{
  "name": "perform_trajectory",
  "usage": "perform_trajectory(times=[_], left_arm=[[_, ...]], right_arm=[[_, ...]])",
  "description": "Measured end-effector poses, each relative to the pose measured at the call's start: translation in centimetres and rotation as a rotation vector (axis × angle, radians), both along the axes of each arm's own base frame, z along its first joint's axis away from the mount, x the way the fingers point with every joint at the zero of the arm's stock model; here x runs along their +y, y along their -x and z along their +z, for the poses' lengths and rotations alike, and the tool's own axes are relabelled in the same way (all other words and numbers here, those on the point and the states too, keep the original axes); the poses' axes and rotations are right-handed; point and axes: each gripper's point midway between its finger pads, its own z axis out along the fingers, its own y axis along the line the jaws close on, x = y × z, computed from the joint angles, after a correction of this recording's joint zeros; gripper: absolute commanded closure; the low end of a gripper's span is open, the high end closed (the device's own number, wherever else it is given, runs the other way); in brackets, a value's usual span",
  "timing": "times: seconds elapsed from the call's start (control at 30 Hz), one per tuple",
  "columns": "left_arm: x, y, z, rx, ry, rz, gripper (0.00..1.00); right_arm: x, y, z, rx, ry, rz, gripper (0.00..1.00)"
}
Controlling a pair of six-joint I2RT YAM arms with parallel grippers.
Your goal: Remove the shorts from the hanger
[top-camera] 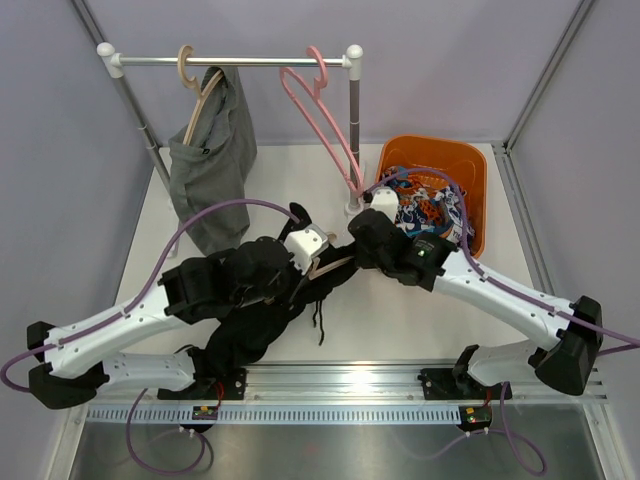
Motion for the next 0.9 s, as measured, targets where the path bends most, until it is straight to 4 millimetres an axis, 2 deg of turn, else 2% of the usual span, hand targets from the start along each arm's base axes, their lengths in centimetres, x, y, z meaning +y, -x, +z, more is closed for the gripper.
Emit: perform_trajectory(times=[0.13, 0.27, 0.47, 0.73, 0.9], left_arm=[[-0.1, 0.8, 0.6, -0.009, 0.022, -0.040, 1.00], [0.7, 1.4, 2.5, -0.039, 0.092, -0.061, 1.00], [2.5, 2.2, 4.8, -0.084, 0.174, -0.066, 1.00], [3.4, 1.8, 4.6, -0.117, 0.193, -0.029, 1.00], [3.2, 1.4, 4.6, -0.151, 0.243, -0.009, 1.00]], right_arm=[[-3.0, -2.3, 0.7, -0.008, -0.024, -0.096, 1.00], [-4.7, -2.9, 1.7, -0.017, -0.068, -0.126, 1.00], [-3.4, -2.8, 2.5, -0.018, -0.135, -0.078, 1.00], [-2.7, -2.5, 2.0, -0.005, -0.164, -0.039, 1.00], [-3.4, -2.3, 3.3, -0.036, -0.185, -0.038, 1.00]])
